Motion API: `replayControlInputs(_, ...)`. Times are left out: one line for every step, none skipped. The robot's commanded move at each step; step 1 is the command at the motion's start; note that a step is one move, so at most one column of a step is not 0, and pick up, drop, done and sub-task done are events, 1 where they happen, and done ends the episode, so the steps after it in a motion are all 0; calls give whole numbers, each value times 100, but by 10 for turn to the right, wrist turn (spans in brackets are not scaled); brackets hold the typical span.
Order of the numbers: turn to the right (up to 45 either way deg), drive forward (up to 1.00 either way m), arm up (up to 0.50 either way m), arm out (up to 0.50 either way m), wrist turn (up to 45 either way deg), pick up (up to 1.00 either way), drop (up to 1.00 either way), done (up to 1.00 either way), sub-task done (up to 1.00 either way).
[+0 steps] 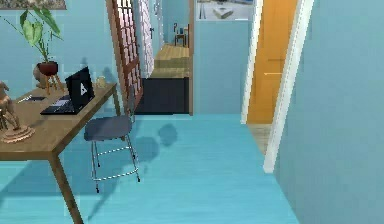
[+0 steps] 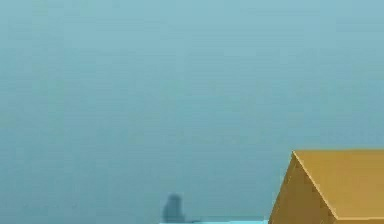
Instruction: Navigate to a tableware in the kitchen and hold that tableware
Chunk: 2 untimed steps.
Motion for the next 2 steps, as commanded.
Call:
replayControlInputs(0,60,0,0,0,0,0,0,0)
replayControlInputs(-90,0,0,0,0,0,0,0,0)
